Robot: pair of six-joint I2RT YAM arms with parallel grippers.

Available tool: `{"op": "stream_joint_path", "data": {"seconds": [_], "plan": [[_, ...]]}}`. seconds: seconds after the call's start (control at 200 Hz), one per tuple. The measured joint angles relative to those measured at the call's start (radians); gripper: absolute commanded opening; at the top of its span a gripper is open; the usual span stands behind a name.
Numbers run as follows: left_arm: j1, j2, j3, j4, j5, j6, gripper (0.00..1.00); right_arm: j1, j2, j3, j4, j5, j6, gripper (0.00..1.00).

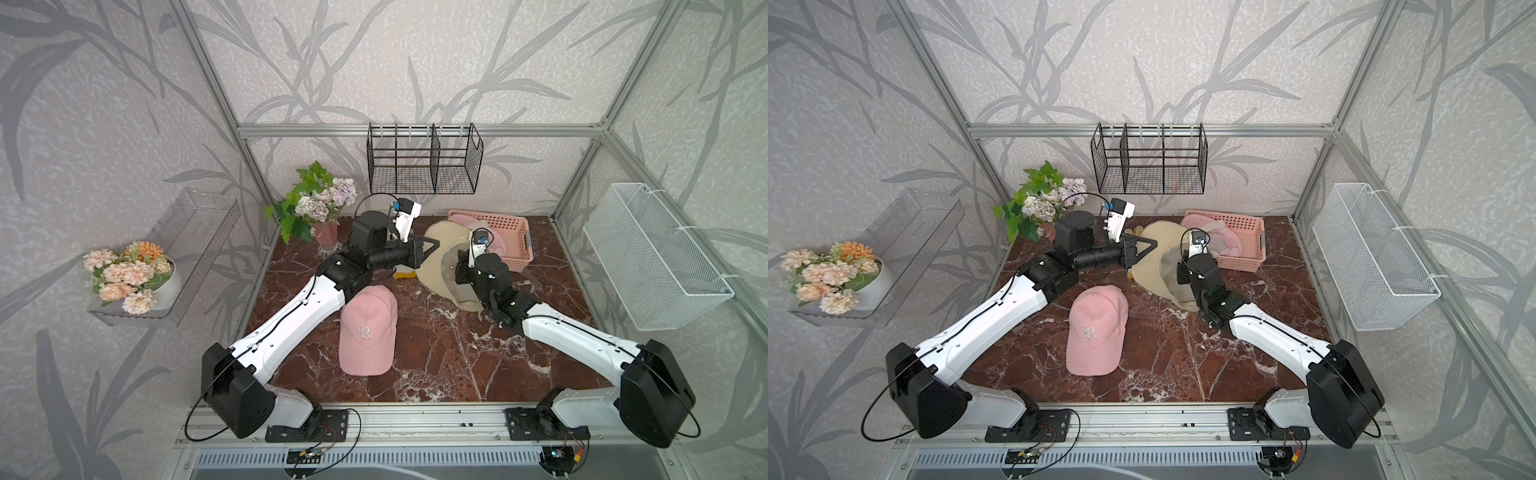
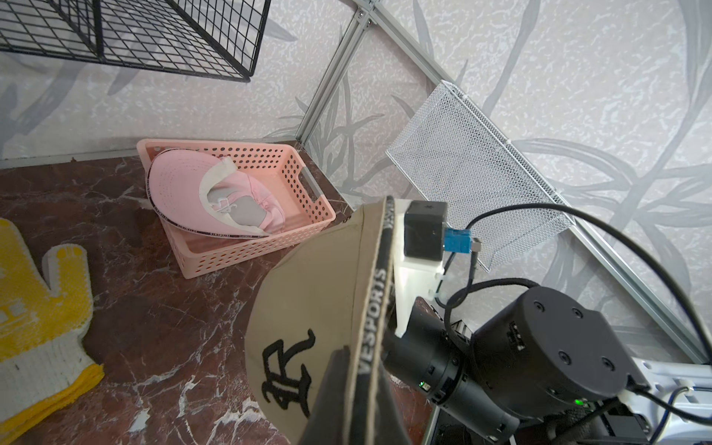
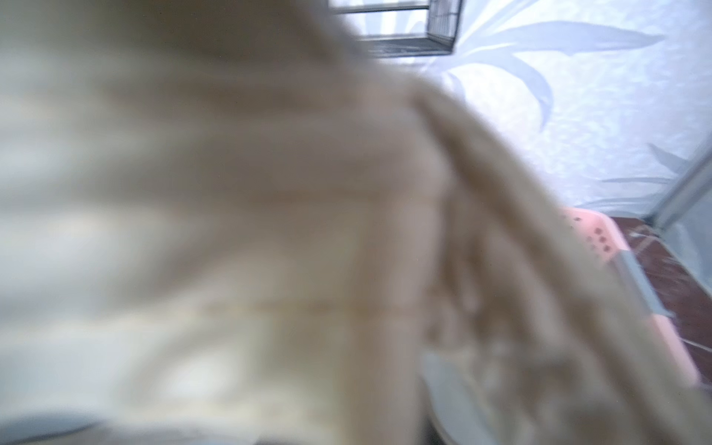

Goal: Turn the baseball cap inside out
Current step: Turn over the baseball cap.

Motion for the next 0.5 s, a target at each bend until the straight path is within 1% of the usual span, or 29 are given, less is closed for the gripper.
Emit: {"op": "stream_joint_path", "data": {"seconds": [0.115,0.185,0.225,0.32,0.415,0.5], "plan": [[0.0,0.0,0.003,-0.016,0.0,0.003,0.0,0.0,-0.001,-0.029,-0.057,0.076,0.0,0.32],[0.0,0.0,0.011,-0.025,-0.004,0.007,0.0,0.001,-0.012,-0.045,-0.075,0.074,-0.008,0.38],[0.0,0.0,0.014,-0.026,-0.008,0.013,0.0,0.0,-0.028,-0.054,-0.081,0.051,-0.021,0.4],[0.0,-0.001,0.018,-0.029,-0.019,0.033,0.0,-0.001,-0.081,-0.059,-0.095,-0.051,-0.049,0.44],[0.0,-0.001,0.018,-0.03,-0.027,0.058,0.0,-0.003,-0.136,-0.049,-0.111,-0.215,-0.074,0.45],[0.0,-0.001,0.019,-0.031,-0.034,0.079,0.0,-0.003,-0.144,-0.024,-0.131,-0.366,-0.08,0.45]]}}
